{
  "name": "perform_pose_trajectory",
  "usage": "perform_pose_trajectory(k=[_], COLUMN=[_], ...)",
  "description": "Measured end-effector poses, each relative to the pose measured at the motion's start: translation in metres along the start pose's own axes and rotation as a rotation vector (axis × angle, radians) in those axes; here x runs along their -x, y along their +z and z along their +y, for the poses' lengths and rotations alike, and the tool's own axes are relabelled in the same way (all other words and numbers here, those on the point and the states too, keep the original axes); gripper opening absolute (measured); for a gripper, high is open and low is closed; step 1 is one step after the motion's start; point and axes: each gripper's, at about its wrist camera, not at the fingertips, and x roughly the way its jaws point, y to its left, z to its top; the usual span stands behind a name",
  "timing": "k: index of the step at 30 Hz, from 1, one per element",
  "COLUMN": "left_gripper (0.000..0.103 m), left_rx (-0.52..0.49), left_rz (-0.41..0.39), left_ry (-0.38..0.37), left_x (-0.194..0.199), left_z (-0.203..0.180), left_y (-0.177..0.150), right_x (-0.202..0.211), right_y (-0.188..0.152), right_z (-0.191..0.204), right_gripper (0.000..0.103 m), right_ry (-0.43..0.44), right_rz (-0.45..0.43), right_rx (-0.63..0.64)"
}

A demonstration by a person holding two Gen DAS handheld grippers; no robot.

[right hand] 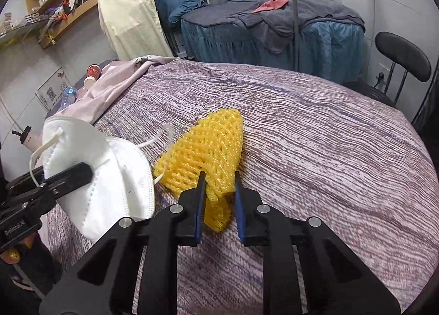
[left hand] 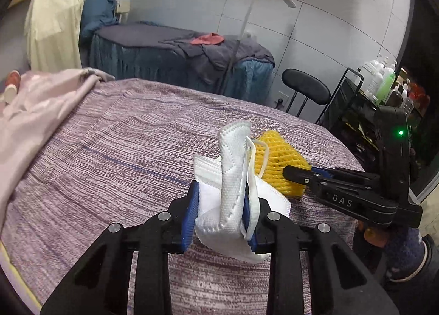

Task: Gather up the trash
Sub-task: 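Lift and carry the mask with the left gripper while the right carries the net to the bin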

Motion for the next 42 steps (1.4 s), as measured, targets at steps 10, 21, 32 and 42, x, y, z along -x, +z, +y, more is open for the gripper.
perform_pose_trajectory(k=[10, 21, 32, 42], left_gripper=[0.029, 0.029, 0.029, 0.029], left_rx=[-0.063, -0.097, -0.115, -0.15], left_rz=[-0.085, -0.183, -0.192, -0.145], left_ry=[0.003, 0.013, -0.085, -0.213], left_x=[0.056, 0.135, 0.167, 0.153], left_z=[-0.032, -0.069, -0.114, -0.171], left_y=[-0.013, -0.055, -0.1, -0.119], right_x=[0.084, 0.195, 0.284, 0.325], right_y=[-0.034, -0.096, -0.181, -0.254], right_z=[0.0, 0.009, -0.035, -0.105], right_gripper=[0.018, 0.018, 0.018, 0.018], right_ry=[-0.003, -0.059, -0.171, -0.327], right_rz=[-0.104, -0.239, -0.305, -0.308], right_rx=[-0.014, 0.041, -0.077, -0.264])
